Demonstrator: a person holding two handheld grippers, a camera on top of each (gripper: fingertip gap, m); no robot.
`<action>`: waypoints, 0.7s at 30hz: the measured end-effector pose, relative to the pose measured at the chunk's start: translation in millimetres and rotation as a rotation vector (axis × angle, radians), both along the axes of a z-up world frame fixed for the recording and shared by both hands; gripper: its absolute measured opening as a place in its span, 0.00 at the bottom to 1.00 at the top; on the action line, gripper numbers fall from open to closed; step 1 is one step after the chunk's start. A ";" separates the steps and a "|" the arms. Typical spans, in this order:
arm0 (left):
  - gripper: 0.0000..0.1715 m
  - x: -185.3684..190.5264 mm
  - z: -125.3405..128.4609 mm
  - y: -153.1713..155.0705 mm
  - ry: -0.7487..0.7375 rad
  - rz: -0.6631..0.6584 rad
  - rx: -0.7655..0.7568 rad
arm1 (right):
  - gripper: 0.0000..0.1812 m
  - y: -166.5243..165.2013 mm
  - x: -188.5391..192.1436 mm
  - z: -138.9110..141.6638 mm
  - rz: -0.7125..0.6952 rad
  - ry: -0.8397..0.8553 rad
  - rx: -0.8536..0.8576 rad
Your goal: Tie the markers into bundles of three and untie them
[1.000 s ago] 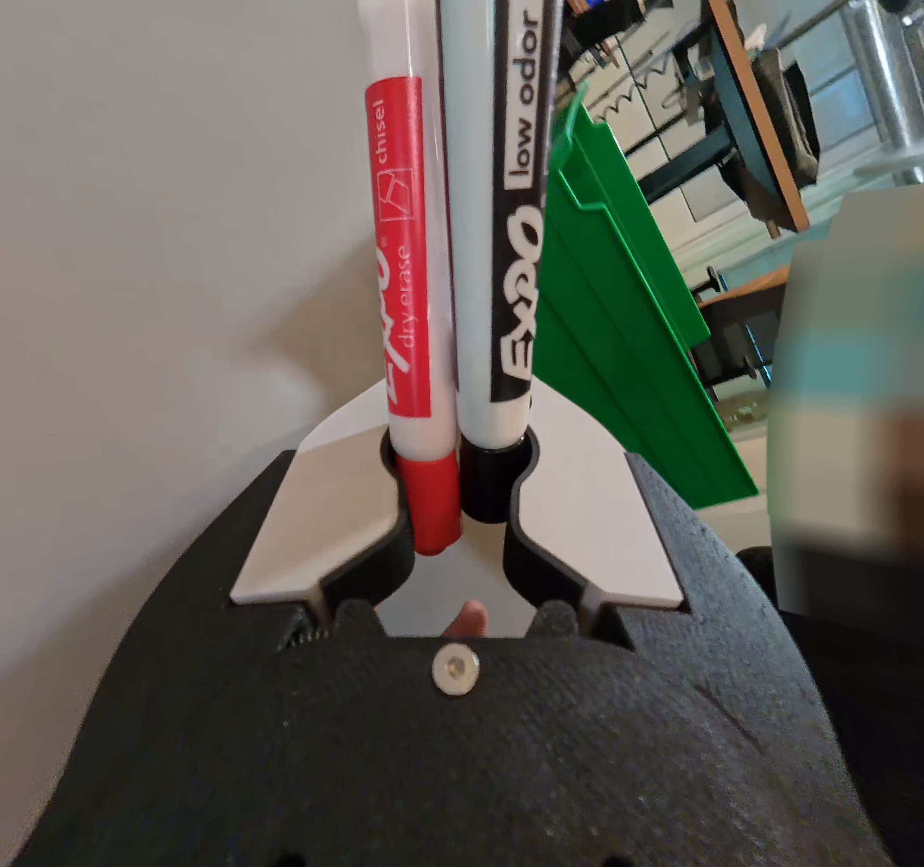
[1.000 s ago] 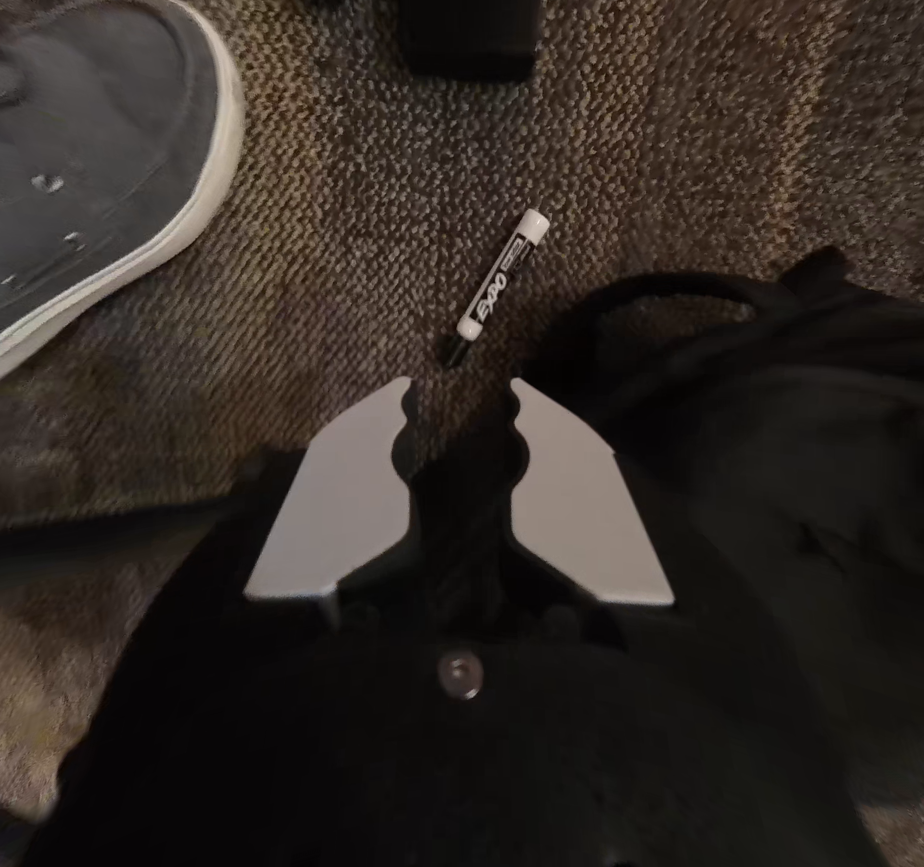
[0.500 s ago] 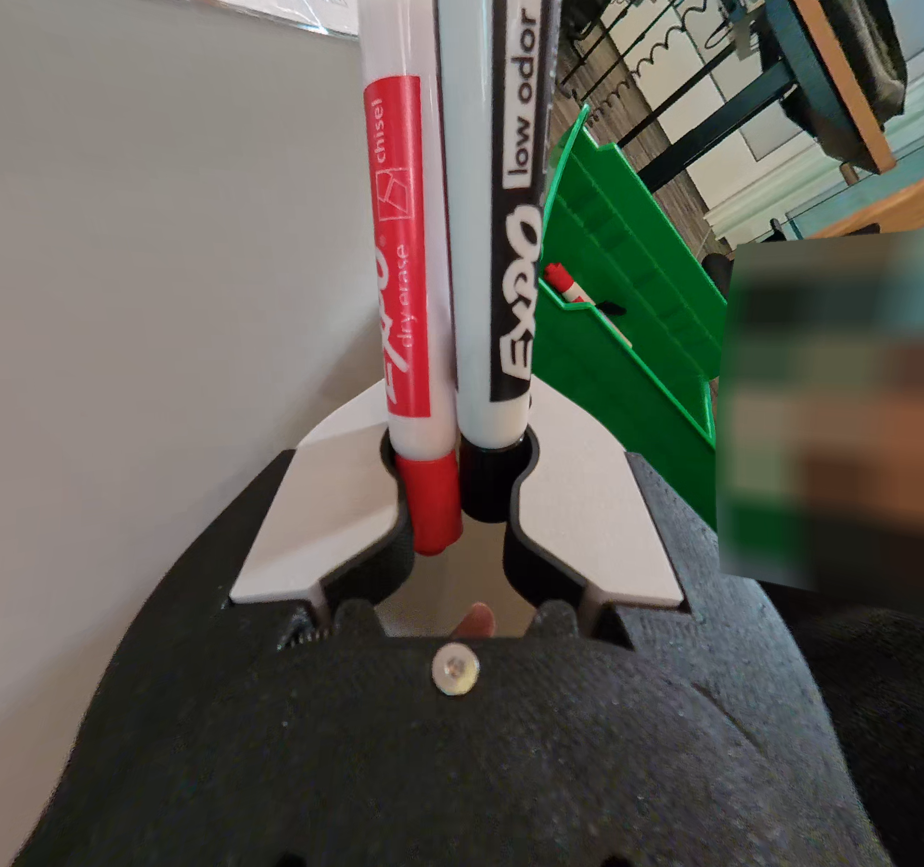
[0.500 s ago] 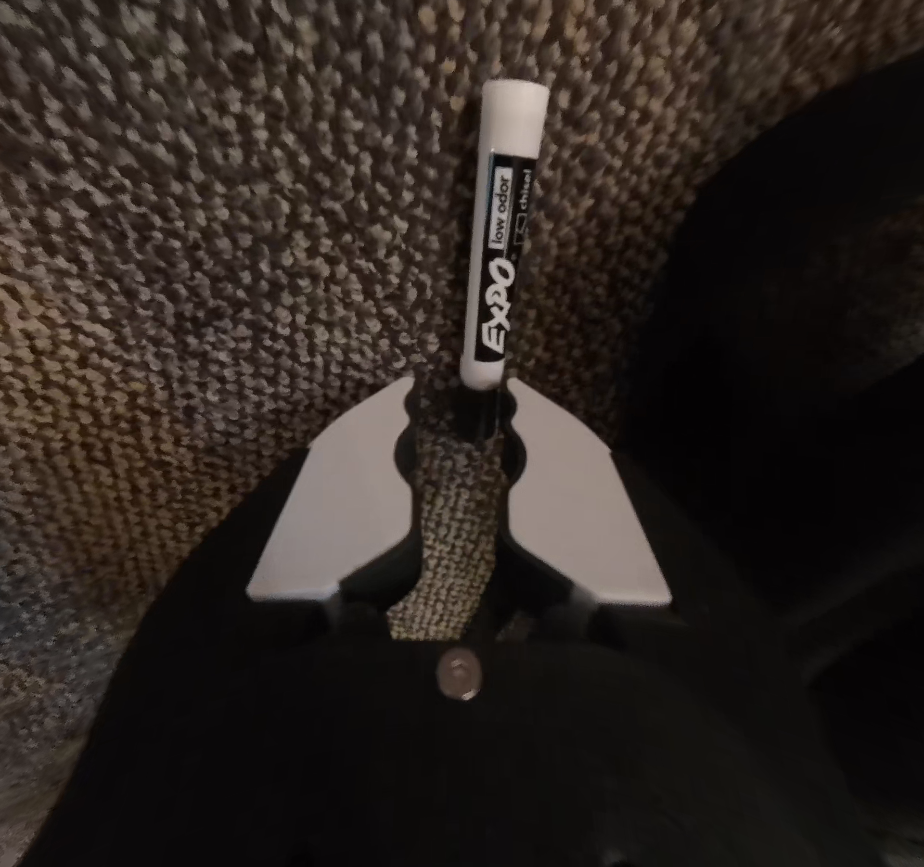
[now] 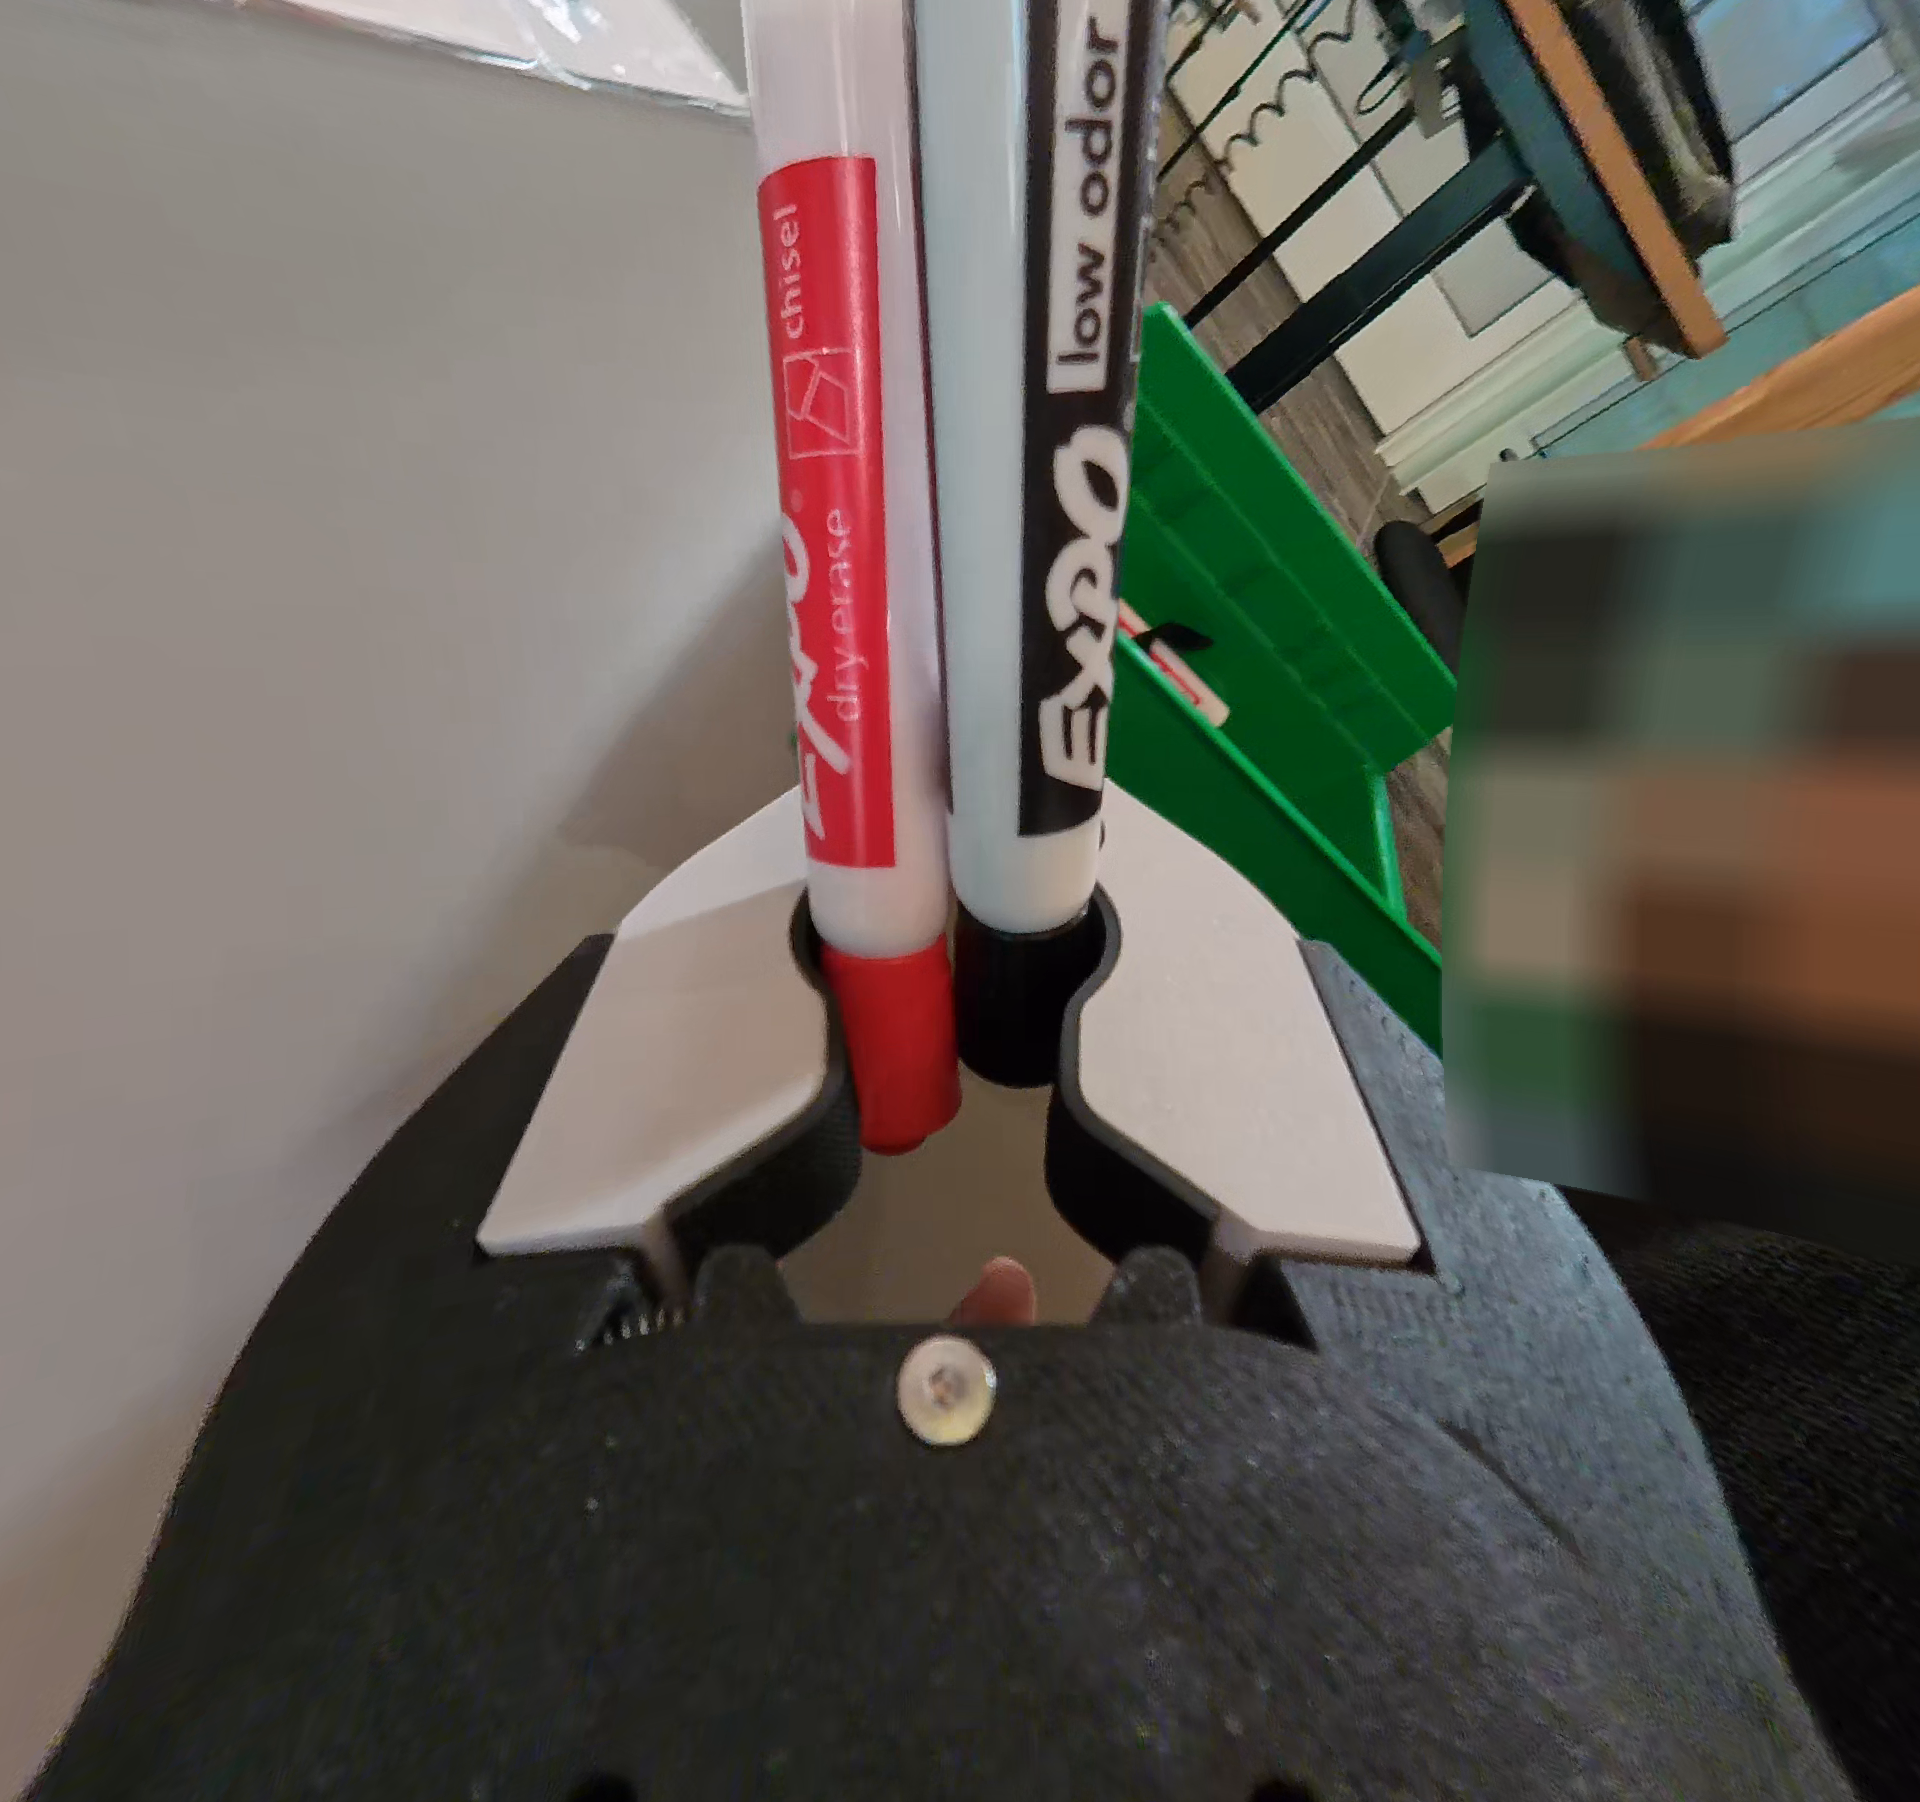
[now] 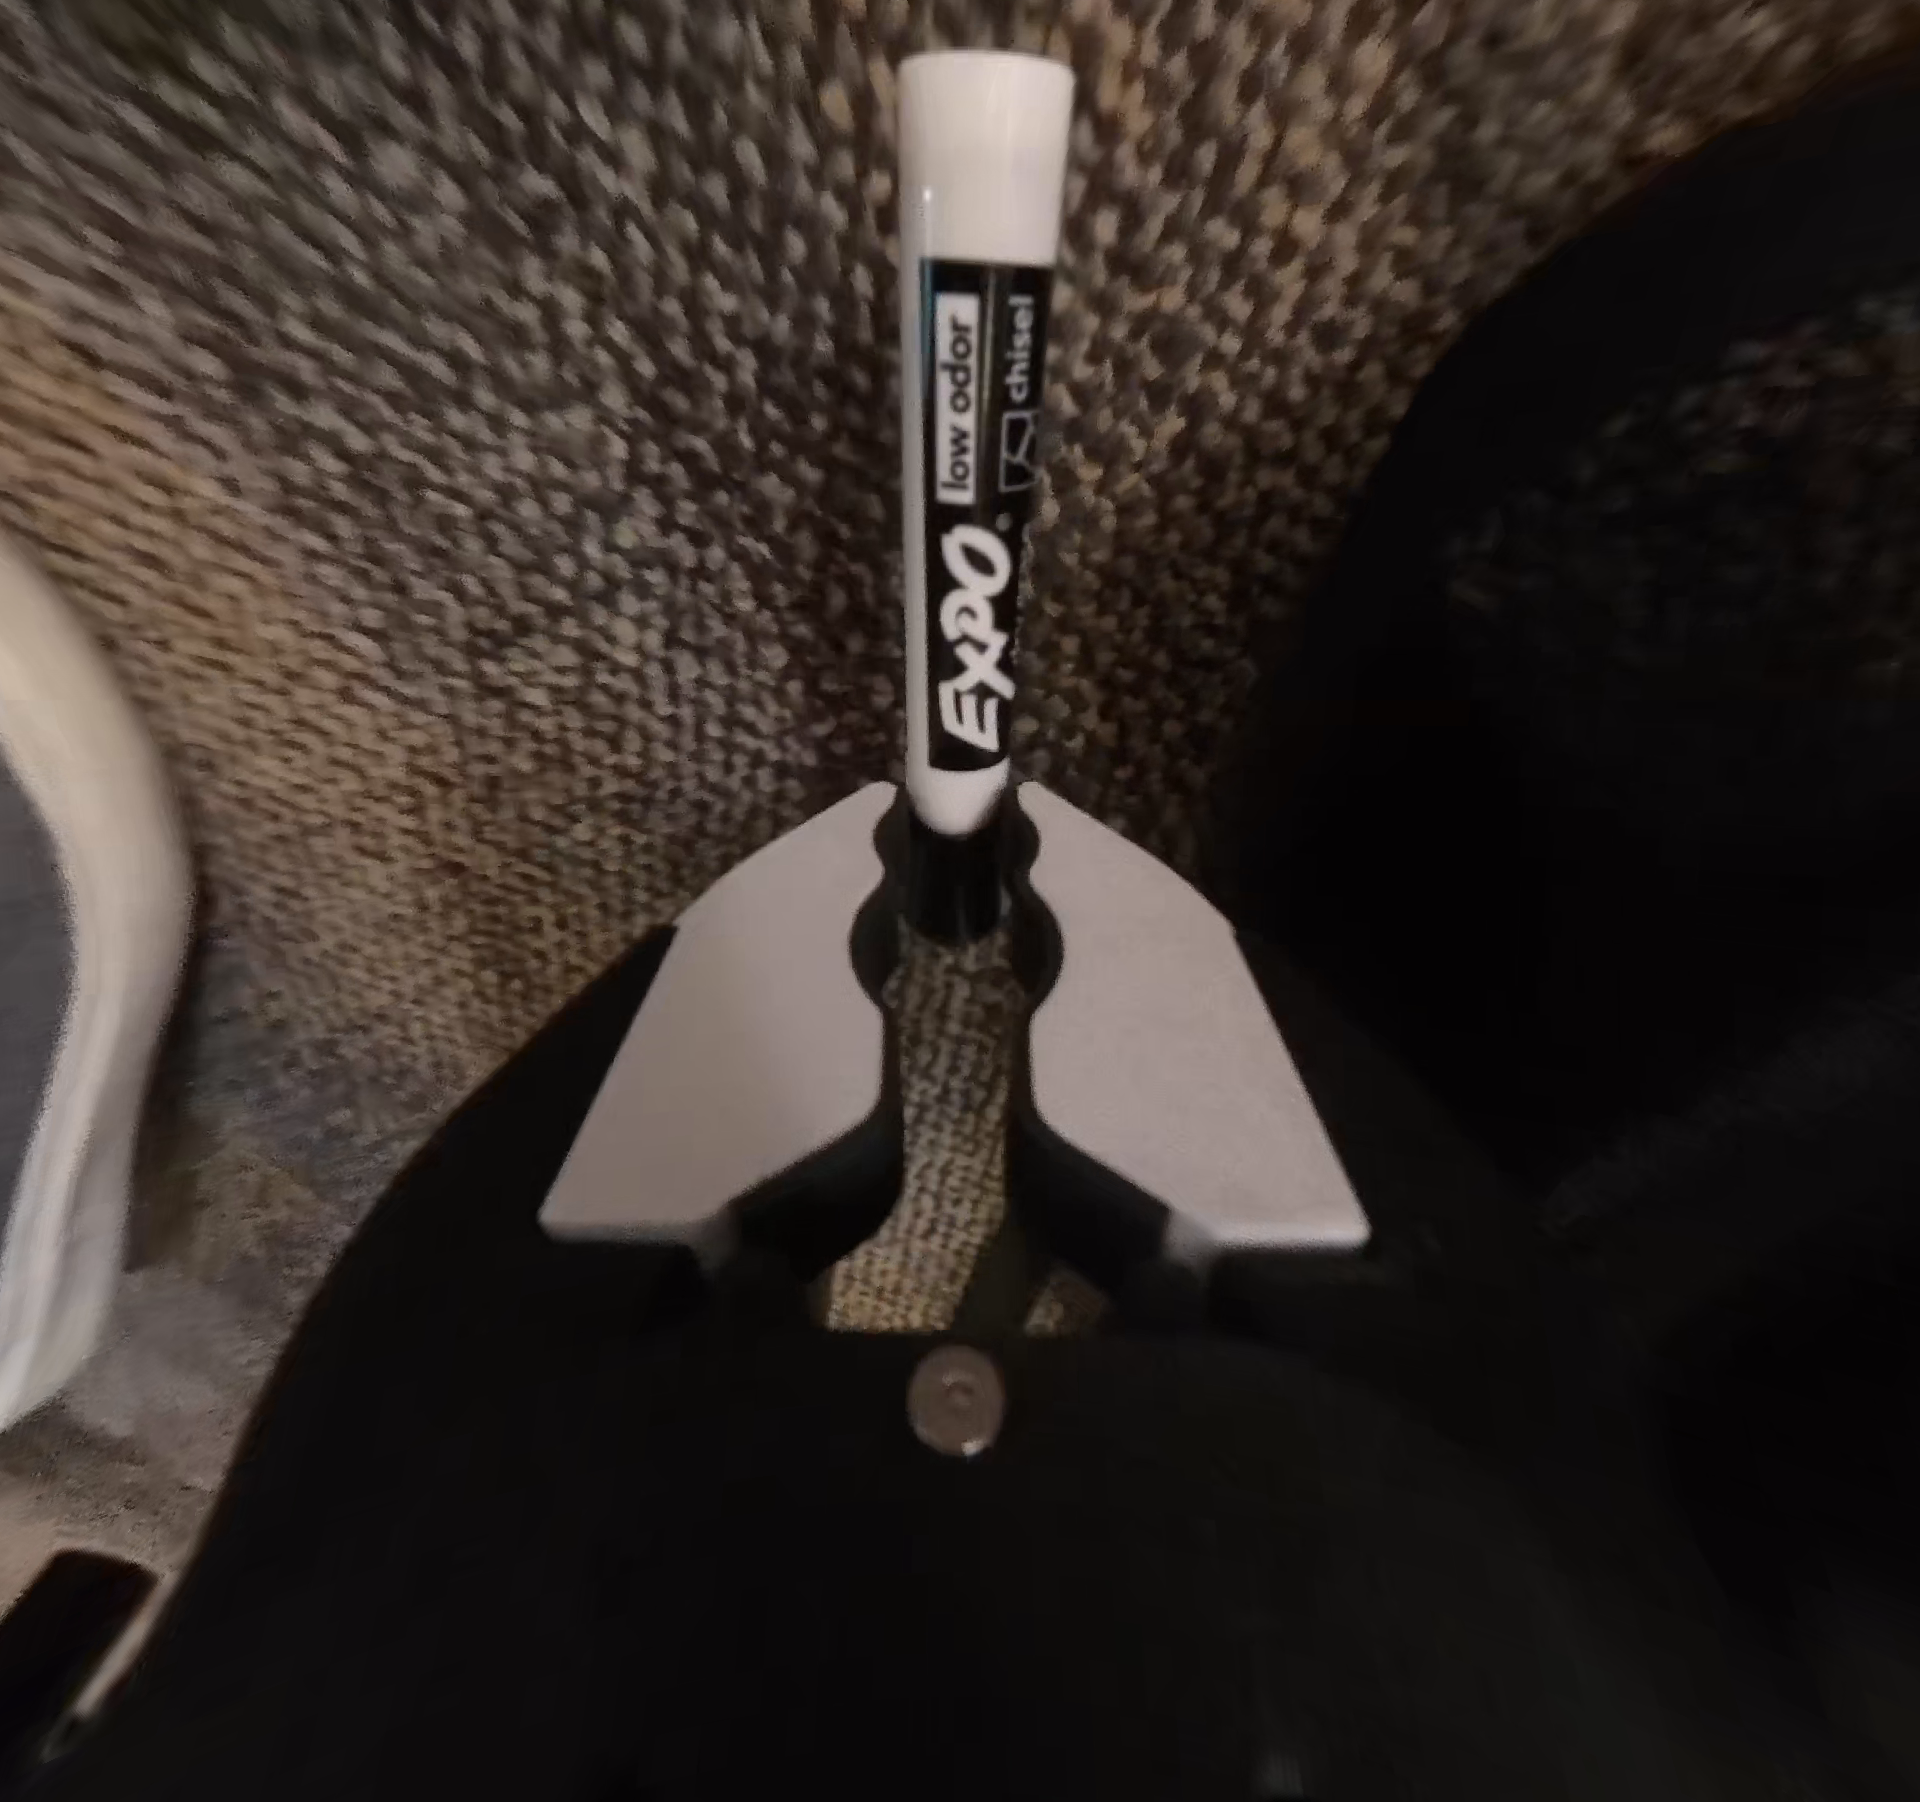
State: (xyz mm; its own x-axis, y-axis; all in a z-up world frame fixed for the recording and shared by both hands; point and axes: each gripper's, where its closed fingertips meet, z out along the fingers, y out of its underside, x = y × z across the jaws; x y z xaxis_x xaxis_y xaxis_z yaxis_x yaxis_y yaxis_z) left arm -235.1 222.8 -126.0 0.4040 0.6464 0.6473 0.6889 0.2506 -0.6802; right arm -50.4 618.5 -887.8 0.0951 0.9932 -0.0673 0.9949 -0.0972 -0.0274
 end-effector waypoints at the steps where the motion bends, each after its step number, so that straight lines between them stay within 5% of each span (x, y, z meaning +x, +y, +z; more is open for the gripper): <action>1: 0.23 3.3 4.8 1.3 0.014 -0.008 0.013 | 0.09 -0.7 -2.9 13.1 -0.017 0.036 -0.013; 5: 0.23 24.1 18.6 2.4 0.060 -0.063 0.055 | 0.09 0.3 -0.9 87.5 -0.003 0.157 -0.045; 9: 0.23 59.2 8.8 -1.1 0.065 -0.155 0.007 | 0.09 9.2 20.5 205.4 -0.008 0.246 -0.099; 14: 0.23 95.2 19.8 -3.3 0.074 -0.232 0.115 | 0.10 63.6 52.2 397.9 -0.102 0.417 -0.036; 17: 0.23 113.3 20.6 -10.5 0.070 -0.315 0.116 | 0.10 91.2 40.0 536.0 -0.030 0.658 0.115; 21: 0.23 136.4 24.9 -18.7 0.070 -0.377 0.098 | 0.09 60.9 9.9 714.3 0.112 0.980 0.208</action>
